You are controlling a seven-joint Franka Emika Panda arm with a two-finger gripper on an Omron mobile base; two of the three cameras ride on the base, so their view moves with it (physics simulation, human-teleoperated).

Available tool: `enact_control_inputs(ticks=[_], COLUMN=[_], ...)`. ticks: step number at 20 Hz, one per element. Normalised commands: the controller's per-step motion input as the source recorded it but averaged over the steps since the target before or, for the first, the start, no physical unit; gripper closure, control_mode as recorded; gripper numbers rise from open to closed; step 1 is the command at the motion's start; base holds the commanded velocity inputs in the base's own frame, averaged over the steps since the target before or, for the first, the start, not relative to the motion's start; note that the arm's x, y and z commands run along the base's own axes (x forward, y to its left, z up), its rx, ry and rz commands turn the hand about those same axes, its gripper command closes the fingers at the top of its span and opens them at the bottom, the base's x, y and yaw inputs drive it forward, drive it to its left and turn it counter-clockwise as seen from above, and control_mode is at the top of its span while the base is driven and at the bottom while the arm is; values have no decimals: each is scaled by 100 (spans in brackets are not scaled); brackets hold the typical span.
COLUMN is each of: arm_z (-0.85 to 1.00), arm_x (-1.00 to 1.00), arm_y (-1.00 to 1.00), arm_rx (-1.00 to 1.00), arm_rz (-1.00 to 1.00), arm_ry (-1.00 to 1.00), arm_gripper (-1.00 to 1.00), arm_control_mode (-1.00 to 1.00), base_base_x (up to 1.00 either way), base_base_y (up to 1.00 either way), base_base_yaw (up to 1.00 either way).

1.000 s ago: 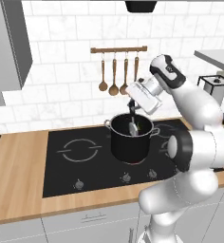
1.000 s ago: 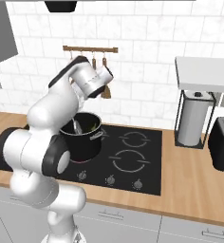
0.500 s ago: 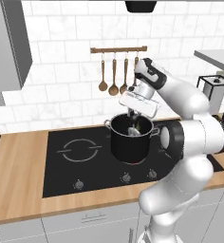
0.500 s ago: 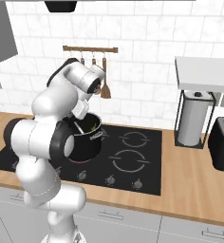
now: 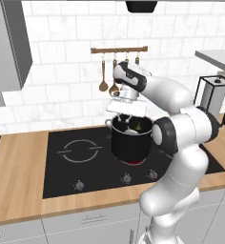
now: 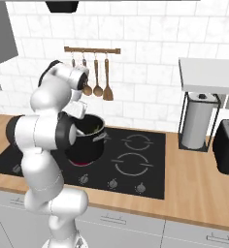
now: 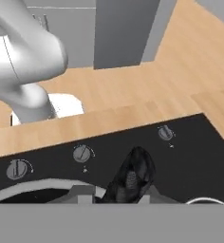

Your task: Put the eggplant and squash in the pot. Retrieve the spatula and lightly stir the vegetables in the pot.

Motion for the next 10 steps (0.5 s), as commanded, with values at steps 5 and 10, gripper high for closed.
enact_control_inputs(ticks=[5, 10], arm_z=[6, 26], arm_x=[1, -42], arm_y=[9, 2], arm_rx=[15, 34], arm_rz=[38, 29], arm_ry=[-4, 0], arm_gripper=[100, 100], arm_control_mode=[-100, -100], base_base_x=[0, 0], base_base_y=[0, 0], base_base_yaw=[0, 0])
